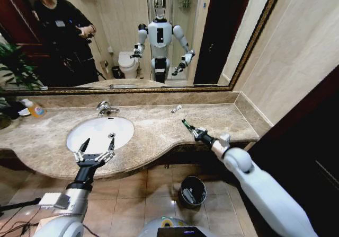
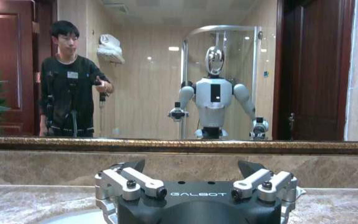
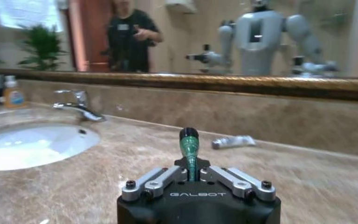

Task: Pick up the trash from the sink and place it in the trash bin.

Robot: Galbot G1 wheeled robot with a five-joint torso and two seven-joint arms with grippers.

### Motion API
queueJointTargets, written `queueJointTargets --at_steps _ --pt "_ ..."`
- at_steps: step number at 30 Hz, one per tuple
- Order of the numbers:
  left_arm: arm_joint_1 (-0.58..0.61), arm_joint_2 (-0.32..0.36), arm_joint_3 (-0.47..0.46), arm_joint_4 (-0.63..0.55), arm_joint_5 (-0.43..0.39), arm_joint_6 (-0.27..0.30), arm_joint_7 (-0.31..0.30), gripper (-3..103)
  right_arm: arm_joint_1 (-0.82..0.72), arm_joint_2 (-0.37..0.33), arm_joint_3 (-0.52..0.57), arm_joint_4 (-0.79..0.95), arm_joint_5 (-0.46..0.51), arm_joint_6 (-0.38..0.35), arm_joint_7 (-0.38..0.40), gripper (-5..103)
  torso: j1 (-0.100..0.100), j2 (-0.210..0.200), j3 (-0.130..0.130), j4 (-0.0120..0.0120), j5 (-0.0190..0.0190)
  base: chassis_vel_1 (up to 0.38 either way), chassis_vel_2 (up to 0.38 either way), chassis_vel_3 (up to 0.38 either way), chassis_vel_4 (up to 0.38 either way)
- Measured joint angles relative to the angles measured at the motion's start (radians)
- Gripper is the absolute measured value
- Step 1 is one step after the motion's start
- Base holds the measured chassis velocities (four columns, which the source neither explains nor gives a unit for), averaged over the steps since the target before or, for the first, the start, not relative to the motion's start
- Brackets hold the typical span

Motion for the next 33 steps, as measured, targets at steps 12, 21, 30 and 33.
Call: queueJointTargets --at_steps 12,21,30,33 --pt "0.000 0.000 0.000 0.000 0.000 0.000 0.000 100 -0.279 0.189 0.170 -0.023 -0.171 0.174 -0.031 5 0.000 0.000 0.000 -0.0001 0.0000 0.000 0.000 0.000 0.000" --pt "0.000 0.000 0.000 0.000 0.000 0.000 0.000 100 -0.350 0.290 0.209 -0.230 -0.253 0.344 -0.095 5 0.000 0.000 0.000 -0.0001 0.0002 0.000 0.000 0.000 0.000" --pt "0.000 0.000 0.000 0.000 0.000 0.000 0.000 100 -0.254 0.378 0.185 -0.546 -0.332 0.443 -0.094 5 0.000 0.000 0.000 0.0000 0.0003 0.000 0.000 0.000 0.000" --pt "0.000 0.000 0.000 0.000 0.000 0.000 0.000 100 -0.224 0.387 0.171 -0.626 -0.342 0.460 -0.077 5 0.000 0.000 0.000 0.0001 0.0003 0.000 0.000 0.000 0.000"
